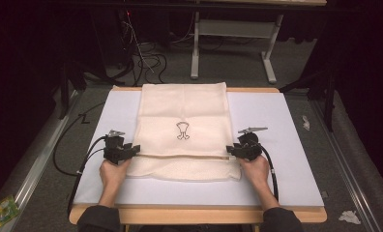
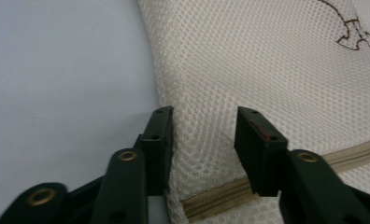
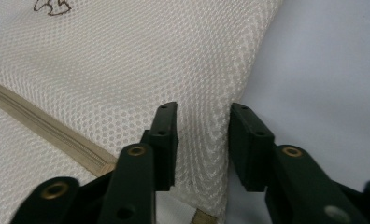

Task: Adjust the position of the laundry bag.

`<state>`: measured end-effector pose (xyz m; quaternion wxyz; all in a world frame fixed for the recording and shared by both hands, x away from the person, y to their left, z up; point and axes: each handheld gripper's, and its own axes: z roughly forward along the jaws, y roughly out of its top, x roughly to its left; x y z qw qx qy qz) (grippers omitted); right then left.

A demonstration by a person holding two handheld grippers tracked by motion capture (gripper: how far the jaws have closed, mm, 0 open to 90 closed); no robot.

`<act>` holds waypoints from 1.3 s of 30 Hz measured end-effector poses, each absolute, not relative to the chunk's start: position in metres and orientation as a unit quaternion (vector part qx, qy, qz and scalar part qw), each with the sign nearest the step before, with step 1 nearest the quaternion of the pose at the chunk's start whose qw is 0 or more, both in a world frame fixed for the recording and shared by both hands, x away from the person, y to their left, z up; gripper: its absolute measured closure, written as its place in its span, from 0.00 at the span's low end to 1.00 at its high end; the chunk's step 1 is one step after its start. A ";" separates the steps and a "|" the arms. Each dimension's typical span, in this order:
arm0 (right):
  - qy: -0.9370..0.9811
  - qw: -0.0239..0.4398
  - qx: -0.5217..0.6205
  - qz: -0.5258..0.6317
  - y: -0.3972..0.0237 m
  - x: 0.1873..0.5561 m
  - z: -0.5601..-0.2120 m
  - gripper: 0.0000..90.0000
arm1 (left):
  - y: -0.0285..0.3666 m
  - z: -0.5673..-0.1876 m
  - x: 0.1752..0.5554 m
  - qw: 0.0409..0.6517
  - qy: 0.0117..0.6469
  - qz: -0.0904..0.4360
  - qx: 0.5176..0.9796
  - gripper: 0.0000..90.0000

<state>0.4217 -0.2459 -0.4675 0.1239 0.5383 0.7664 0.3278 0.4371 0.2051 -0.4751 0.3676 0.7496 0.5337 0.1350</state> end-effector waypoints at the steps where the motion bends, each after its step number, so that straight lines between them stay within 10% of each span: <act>1: 0.769 0.127 0.535 0.326 -0.246 0.421 -0.467 0.84 | 0.204 -0.476 0.436 0.365 0.529 0.145 0.752 0.76; 8: 0.777 0.137 0.519 0.328 -0.244 0.420 -0.466 0.95 | 0.205 -0.473 0.437 0.373 0.523 0.145 0.752 0.96; 39: 0.765 0.155 0.512 0.358 -0.268 0.409 -0.453 0.96 | 0.190 -0.457 0.433 0.414 0.487 0.152 0.754 0.97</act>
